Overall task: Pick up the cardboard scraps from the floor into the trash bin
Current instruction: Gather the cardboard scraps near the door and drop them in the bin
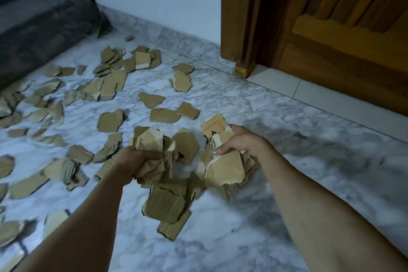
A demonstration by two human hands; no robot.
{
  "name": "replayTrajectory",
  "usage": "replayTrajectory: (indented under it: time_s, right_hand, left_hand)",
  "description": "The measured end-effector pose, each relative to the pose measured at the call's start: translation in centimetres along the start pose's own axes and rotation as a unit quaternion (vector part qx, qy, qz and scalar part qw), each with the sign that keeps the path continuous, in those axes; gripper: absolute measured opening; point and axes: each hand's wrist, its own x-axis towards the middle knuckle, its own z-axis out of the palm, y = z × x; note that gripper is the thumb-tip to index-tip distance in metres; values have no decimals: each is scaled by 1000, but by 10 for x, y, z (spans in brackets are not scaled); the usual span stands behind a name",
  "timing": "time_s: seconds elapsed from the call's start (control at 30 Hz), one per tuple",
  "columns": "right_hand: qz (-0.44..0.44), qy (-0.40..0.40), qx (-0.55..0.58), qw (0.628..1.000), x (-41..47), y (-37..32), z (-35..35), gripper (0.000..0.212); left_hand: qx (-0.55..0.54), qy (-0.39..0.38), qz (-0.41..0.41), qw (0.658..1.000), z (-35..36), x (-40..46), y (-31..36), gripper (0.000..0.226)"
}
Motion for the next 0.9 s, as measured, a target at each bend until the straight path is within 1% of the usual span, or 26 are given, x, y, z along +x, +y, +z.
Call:
replayTrajectory:
  time_s: [0.07, 0.1, 0.17, 0.2, 0.23, 0.27, 0.3, 0.33, 0.37, 0.4, 0.43, 0.47, 0.5, 0.53, 0.57, 0.6, 0.63, 0.67, 0.7, 0.73, 0.8, 0.83, 0.9]
  right_hand:
    - [6, -23, -6, 1000, 3, -4, 26, 65]
    - [11, -32, -14, 999, 1, -5, 36, 63]
    - [21, -43, -41, 998, -4, -6, 52, 66]
    - [24, -52, -62, 996, -7, -6, 59, 70]
    - [26, -69, -87, 993, -11, -5, 66, 73]
    - [28, -91, -114, 989, -15, -4, 74, 79]
    - [30, -114, -143, 983, -19, -2, 83, 90]
    - [36, -132, -173, 975, -21, 4, 92, 102]
    - [40, -145, -201, 968, -25, 10, 102, 111]
    - [40, -148, -229, 961, -27, 16, 111, 115]
    - [38, -146, -253, 956, -29, 20, 118, 118]
    - [30, -138, -272, 952, -28, 24, 124, 124]
    - [21, -127, -294, 947, -27, 26, 128, 128]
    - [11, -117, -318, 941, -27, 26, 130, 129]
    - [1, -104, -340, 934, -28, 25, 132, 125]
    - [-10, -93, -368, 925, -30, 24, 133, 117]
    - [-21, -84, -401, 912, -33, 22, 134, 108]
    - [-31, -75, -433, 898, -36, 21, 134, 101]
    - [-39, -65, -457, 886, -37, 20, 135, 96]
    - [-42, -57, -467, 882, -39, 19, 136, 92]
    - [-44, -63, -457, 886, -41, 17, 137, 84]
    - [-39, -69, -446, 892, -42, 15, 136, 79]
    - [-17, -81, -427, 901, -40, 15, 130, 70]
  left_hand:
    - [-53, 33, 15, 998, -23, -20, -17, 29]
    - [-93, 49, 21, 994, -34, -26, -26, 34]
    - [-182, 85, 28, 979, -53, -37, -40, 56]
    - [-202, 103, 25, 974, -63, -44, -46, 54]
    - [-204, 105, 20, 973, -68, -55, -49, 44]
    - [-177, 82, 14, 981, -72, -63, -56, 34]
    - [-140, 38, 12, 989, -72, -70, -64, 28]
    - [-79, 0, 1, 997, -66, -79, -68, 26]
    - [-9, -32, -1, 999, -58, -84, -71, 30]
    - [63, -50, -6, 997, -48, -90, -73, 41]
    - [109, -64, -17, 992, -36, -93, -78, 57]
    - [154, -75, -8, 985, -23, -96, -80, 70]
    - [163, -83, 7, 983, -12, -88, -93, 74]
    - [216, -95, 48, 971, -3, -91, -96, 65]
    - [267, -73, 94, 956, 11, -86, -102, 54]
    - [266, -61, 92, 958, 17, -85, -106, 57]
    - [294, -61, 109, 948, 24, -85, -106, 70]
    - [318, -75, 100, 940, 27, -83, -106, 85]
    - [330, -69, 83, 938, 28, -82, -105, 95]
    - [339, -67, 71, 936, 25, -80, -103, 104]
    - [313, -69, 32, 947, 22, -76, -98, 116]
    - [324, -68, 19, 943, 19, -73, -98, 112]
    - [330, -63, -1, 942, 7, -70, -95, 86]
